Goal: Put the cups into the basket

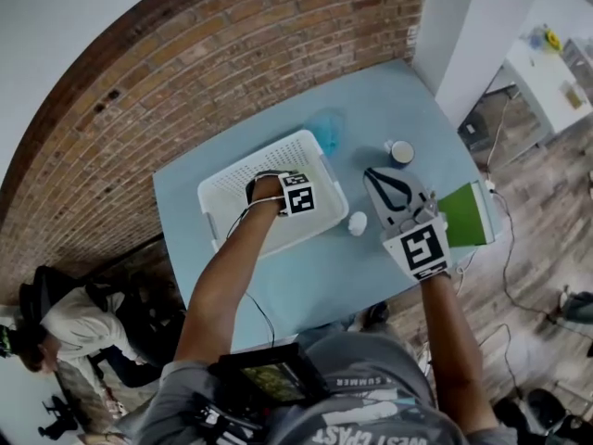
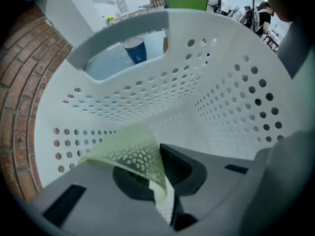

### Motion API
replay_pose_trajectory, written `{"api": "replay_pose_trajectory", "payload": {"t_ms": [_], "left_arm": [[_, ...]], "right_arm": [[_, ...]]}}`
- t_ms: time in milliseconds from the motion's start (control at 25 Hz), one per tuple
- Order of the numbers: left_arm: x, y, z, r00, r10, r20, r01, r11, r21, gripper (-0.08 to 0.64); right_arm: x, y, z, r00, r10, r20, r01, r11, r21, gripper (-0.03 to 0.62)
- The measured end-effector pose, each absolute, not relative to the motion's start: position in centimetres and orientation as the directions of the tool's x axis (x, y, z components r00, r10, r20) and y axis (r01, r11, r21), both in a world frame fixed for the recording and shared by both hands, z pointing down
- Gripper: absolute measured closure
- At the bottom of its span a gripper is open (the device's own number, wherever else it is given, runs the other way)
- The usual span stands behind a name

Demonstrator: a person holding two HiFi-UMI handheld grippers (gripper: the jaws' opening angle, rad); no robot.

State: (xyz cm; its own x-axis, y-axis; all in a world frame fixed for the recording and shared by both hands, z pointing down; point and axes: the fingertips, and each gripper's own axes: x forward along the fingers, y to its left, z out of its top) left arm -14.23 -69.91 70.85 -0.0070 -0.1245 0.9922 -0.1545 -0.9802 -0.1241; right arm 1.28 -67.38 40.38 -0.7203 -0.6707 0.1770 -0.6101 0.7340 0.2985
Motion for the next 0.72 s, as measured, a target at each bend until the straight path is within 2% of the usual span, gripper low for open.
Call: {"api": "replay_pose_trajectory", "payload": {"t_ms": [520,720], "left_arm": [[-14.8,-69.6,76.4,-0.139,-0.017,0.99,-0.08,-0.996,-0.028,0.534],[-15.3,-69.6,77.8,-0.182,-0.013,0.983,-0.058,-0.998,-0.024,0.534]], "right_arm": [[2.8,-67.0,42.2,-0.69,-0.692,0.214,-0.639,0.72,0.269,0.58],[2.9,-66.8,42.7,-0.687,-0.693,0.218,-0.643,0.72,0.261,0.58]]}}
